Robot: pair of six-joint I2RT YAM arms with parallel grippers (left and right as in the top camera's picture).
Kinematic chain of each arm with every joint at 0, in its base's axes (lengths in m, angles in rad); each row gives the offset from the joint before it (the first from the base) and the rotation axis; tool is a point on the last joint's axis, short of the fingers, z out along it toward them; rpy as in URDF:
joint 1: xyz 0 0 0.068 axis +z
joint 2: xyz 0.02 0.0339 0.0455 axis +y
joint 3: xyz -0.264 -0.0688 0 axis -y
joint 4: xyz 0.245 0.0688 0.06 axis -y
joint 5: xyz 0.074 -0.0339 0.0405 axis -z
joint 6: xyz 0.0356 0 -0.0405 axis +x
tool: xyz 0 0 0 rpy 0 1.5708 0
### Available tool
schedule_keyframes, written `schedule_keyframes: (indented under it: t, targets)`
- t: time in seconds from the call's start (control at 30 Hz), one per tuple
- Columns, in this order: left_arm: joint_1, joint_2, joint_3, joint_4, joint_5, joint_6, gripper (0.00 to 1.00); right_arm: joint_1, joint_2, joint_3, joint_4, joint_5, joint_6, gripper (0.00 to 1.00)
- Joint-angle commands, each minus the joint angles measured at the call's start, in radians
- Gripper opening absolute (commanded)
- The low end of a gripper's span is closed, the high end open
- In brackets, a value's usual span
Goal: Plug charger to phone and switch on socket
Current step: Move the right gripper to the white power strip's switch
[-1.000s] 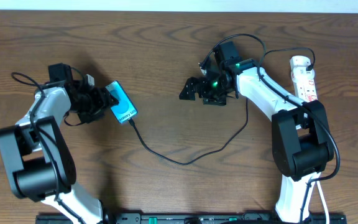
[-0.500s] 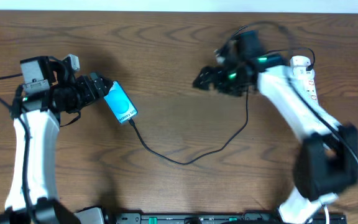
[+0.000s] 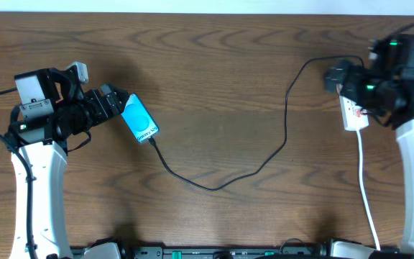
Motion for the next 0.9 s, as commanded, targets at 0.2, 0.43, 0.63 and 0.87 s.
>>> schedule_keyframes:
  t: [0.2, 0.43, 0.63, 0.87]
  targets:
    - [0.004, -0.003, -0.006, -0.003, 0.013, -0.002, 0.88, -0.114, 0.1, 0.01, 0.005, -0.018, -0.126, 0.99]
    - [0.004, -0.003, -0.006, -0.009, 0.012, -0.002, 0.87, -0.117, 0.217, 0.01, 0.047, -0.021, -0.214, 0.99]
    - [0.004, -0.003, -0.006, -0.022, 0.009, -0.002, 0.87, -0.13, 0.313, 0.01, 0.117, -0.02, -0.24, 0.99]
    - [0.004, -0.003, -0.006, -0.023, 0.009, -0.002, 0.87, -0.149, 0.394, 0.01, 0.216, -0.019, -0.316, 0.99]
